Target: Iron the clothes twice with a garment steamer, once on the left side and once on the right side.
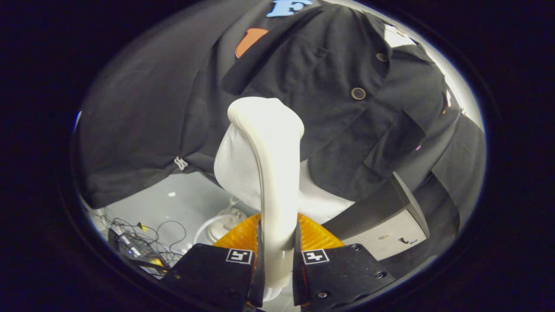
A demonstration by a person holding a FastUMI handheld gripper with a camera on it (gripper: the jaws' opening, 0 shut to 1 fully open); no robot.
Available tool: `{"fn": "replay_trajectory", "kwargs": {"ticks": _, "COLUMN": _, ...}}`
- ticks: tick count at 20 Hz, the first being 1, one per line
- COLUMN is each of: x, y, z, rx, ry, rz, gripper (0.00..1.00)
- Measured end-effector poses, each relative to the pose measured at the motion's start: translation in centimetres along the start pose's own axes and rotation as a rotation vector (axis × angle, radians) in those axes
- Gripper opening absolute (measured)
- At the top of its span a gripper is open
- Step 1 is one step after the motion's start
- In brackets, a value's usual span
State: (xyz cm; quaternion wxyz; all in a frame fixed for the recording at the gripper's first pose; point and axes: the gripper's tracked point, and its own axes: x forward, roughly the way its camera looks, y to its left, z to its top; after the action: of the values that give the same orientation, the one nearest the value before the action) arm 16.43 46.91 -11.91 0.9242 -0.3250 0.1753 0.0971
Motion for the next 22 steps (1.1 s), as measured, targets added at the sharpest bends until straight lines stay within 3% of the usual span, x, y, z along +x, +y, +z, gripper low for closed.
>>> {"fn": "replay_trajectory", "kwargs": {"ticks": 4, "x": -4.6, "y": -4.9, "z": 1.5, "rx": 0.103, "ry": -0.072, "rz": 0.048, "gripper": 0.29}}
{"fn": "replay_trajectory", "kwargs": {"ticks": 9, "x": -11.4, "y": -15.4, "z": 0.2, "rx": 0.236, "ry": -0.164, "rz": 0.047, "gripper": 0.28}}
{"fn": "replay_trajectory", "kwargs": {"ticks": 15, "x": -18.1, "y": -26.7, "z": -8.6, "rx": 0.395, "ry": -0.199, "rz": 0.027, "gripper": 0.28}}
{"fn": "replay_trajectory", "kwargs": {"ticks": 22, "x": -23.3, "y": -34.3, "z": -24.4, "rx": 0.511, "ry": -0.154, "rz": 0.039, "gripper": 0.28}}
